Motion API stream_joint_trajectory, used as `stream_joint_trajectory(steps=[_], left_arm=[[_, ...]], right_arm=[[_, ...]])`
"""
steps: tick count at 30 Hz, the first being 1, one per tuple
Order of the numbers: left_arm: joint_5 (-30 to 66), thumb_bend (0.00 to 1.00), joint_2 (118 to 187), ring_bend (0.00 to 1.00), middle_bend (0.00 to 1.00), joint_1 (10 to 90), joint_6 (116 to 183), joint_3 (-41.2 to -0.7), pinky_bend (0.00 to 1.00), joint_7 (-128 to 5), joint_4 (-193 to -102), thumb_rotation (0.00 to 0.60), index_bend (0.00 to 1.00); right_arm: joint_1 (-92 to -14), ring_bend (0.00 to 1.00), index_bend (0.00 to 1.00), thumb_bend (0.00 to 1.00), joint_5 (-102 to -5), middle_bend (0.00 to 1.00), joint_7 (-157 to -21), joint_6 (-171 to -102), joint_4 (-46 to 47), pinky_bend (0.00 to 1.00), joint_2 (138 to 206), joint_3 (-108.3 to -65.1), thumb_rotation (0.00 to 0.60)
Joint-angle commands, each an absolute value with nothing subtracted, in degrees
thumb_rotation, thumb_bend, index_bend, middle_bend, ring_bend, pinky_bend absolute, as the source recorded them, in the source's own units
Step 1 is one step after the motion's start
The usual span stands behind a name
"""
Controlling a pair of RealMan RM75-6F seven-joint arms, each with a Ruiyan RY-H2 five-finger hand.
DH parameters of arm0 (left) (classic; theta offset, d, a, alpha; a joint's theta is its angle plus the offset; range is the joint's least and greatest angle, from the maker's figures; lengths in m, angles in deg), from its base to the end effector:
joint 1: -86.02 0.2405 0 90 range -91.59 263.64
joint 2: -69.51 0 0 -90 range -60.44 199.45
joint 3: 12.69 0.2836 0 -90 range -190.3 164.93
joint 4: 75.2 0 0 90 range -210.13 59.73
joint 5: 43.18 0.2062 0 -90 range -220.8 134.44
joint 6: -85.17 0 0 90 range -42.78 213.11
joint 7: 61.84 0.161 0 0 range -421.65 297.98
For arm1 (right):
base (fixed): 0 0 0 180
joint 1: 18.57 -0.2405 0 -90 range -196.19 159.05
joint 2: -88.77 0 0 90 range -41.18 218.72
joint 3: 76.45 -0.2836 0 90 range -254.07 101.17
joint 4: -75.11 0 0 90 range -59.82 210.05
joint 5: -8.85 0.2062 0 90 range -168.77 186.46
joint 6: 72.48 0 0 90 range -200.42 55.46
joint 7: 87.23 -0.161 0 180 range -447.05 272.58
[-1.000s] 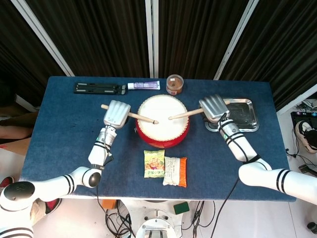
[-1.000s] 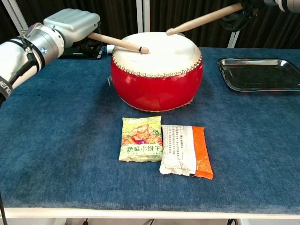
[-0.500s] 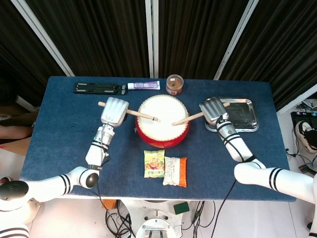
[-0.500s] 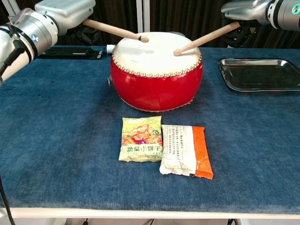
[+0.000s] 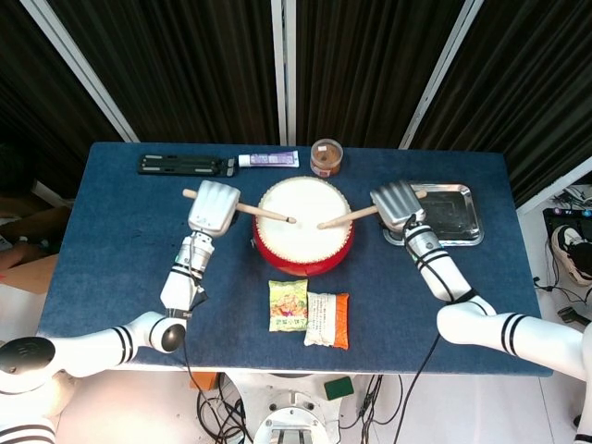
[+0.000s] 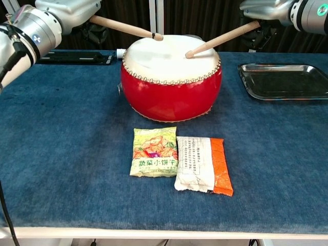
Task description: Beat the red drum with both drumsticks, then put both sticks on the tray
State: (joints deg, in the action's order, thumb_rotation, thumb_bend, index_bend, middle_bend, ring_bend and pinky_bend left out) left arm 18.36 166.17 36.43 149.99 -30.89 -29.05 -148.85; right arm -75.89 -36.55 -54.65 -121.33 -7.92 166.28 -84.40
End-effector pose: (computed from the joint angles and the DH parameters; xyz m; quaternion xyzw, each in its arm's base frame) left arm -0.1102 0.4347 0.0004 -0.6918 -0.2536 -0.4142 0.5344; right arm -0.1404 -0.4540 0.0503 0.7763 -0.2839 0.2692 0.4943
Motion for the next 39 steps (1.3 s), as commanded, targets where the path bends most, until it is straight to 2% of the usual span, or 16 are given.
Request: stream_joint_trajectory(steps=[1, 5, 8, 15, 19, 24, 28, 32, 39], left_arm=[[17.13, 0.58, 167.26, 1.0, 1.0, 36.09, 148.35, -30.1, 1.0, -27.61, -147.59, 0.6, 1.0], [15.1, 0.58, 170.27, 1.0, 1.0, 35.17, 144.71, -28.04, 1.0, -25.63, -142.64, 0.6, 1.0], [15.22, 0.58, 170.3, 1.0, 1.0, 35.41, 145.67, -28.61, 1.0, -26.57, -142.42, 0.6, 1.0], [19.48, 0.58, 164.58, 1.0, 1.0, 37.95, 153.27, -31.85, 1.0, -32.12, -151.71, 0.6, 1.0], [20.29, 0.58, 161.63, 1.0, 1.0, 39.68, 155.44, -32.66, 1.0, -34.38, -156.79, 0.6, 1.0], [22.02, 0.58, 158.58, 1.0, 1.0, 42.85, 157.48, -31.15, 1.0, -37.64, -159.69, 0.6, 1.0], [24.02, 0.58, 157.23, 1.0, 1.0, 45.39, 159.41, -29.25, 1.0, -40.01, -159.92, 0.6, 1.0], [25.52, 0.58, 156.87, 1.0, 1.0, 47.4, 160.64, -27.67, 1.0, -42.21, -159.8, 0.6, 1.0], [26.78, 0.58, 156.6, 1.0, 1.0, 48.92, 161.72, -26.77, 1.0, -42.33, -160.31, 0.6, 1.0]], right_arm=[[-75.55, 1.0, 1.0, 0.91, -36.78, 1.0, -56.78, -122.5, -7.95, 1.0, 166.88, -85.41, 0.6], [-73.96, 1.0, 1.0, 0.91, -40.15, 1.0, -62.88, -124.47, -12.64, 1.0, 162.93, -88.88, 0.6], [-73.44, 1.0, 1.0, 0.91, -41.91, 1.0, -65.29, -124.64, -13.86, 1.0, 161.62, -89.91, 0.6], [-75.11, 1.0, 1.0, 0.9, -39.22, 1.0, -60.69, -119.98, -6.94, 1.0, 166.5, -86.09, 0.6], [-74.89, 1.0, 1.0, 0.91, -37.23, 1.0, -59.13, -119.24, -4.08, 1.0, 168.28, -84.63, 0.6], [-70.5, 1.0, 1.0, 0.91, -41.15, 1.0, -67.14, -122.65, -7.73, 1.0, 163.56, -86.47, 0.6], [-65.76, 1.0, 1.0, 0.91, -44.85, 1.0, -72.44, -124.53, -7.97, 1.0, 158.65, -85.3, 0.6], [-61.92, 1.0, 1.0, 0.91, -46.36, 1.0, -75.52, -122.52, -3.05, 1.0, 157.69, -82.04, 0.6], [-59.58, 1.0, 1.0, 0.9, -48.95, 1.0, -80.29, -117.74, 9.14, 1.0, 163.36, -80.01, 0.6]])
